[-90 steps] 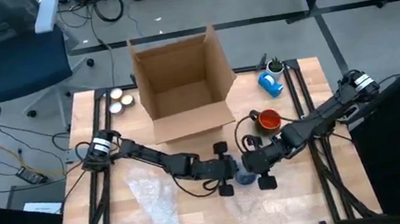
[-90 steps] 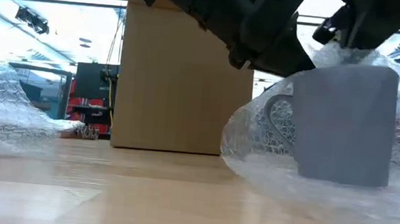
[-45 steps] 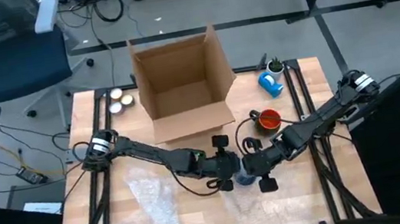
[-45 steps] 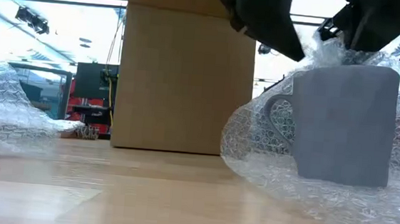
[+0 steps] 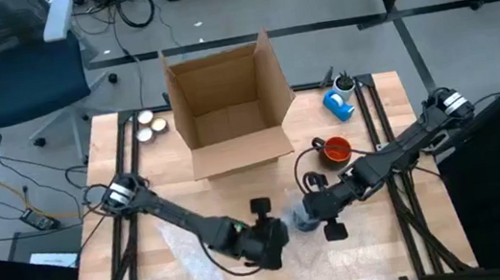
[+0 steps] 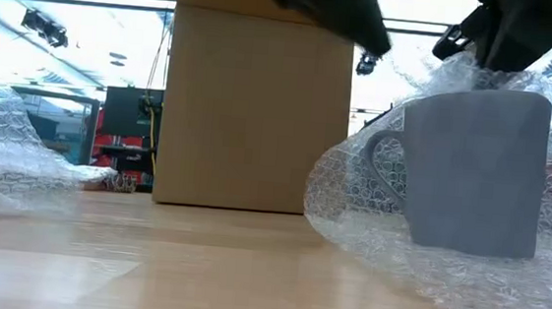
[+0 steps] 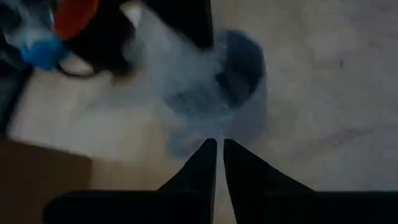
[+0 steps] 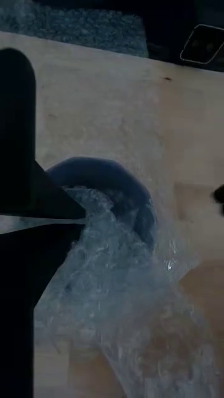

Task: Wrap mug
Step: Wrap the blue mug with the top bubble wrap

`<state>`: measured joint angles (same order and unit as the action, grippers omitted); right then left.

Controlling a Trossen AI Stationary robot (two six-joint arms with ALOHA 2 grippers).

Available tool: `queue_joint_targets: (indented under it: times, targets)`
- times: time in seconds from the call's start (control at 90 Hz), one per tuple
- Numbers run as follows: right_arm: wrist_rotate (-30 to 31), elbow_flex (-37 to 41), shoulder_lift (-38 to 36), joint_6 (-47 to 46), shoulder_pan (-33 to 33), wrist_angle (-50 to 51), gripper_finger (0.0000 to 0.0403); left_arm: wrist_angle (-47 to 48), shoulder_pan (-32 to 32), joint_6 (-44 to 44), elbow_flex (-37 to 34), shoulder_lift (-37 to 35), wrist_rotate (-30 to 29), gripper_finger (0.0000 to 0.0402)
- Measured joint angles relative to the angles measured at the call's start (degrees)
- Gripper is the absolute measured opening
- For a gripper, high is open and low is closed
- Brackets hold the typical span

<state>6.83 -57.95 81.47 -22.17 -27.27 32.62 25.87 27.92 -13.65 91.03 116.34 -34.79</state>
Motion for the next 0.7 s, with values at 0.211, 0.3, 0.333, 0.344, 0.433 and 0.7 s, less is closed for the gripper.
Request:
queue_joint_targets:
  times: [0.211,0.3,0.333,0.344,0.433,0.7]
  targets:
    - [-1.6,-0.02,2.78,0.3,0.58,-1.7,0.0,-17.09,-2.01,-0.78,-8.0,2.32,6.65,0.0015]
    - [-4.24,-0.02,5.9,0.8,0.89,-3.05,0.0,-17.57,-3.94,1.32,-8.03,2.66,6.96,0.0015]
    - [-4.68,-0.02,6.96,1.09,0.98,-3.74,0.0,-17.91,-4.7,1.5,-8.03,2.66,6.97,0.0015]
    - [-4.82,-0.02,7.26,1.21,1.02,-3.95,0.0,-18.02,-4.95,1.54,-8.02,2.66,6.97,0.0015]
    - [-6.36,-0.07,9.59,1.65,1.67,-4.74,0.0,-18.89,-7.0,2.83,-7.99,2.61,7.09,0.0015]
    - [-6.77,-0.23,10.18,2.13,3.42,-2.06,0.0,-16.47,-11.39,6.02,-8.01,1.64,10.78,0.0015]
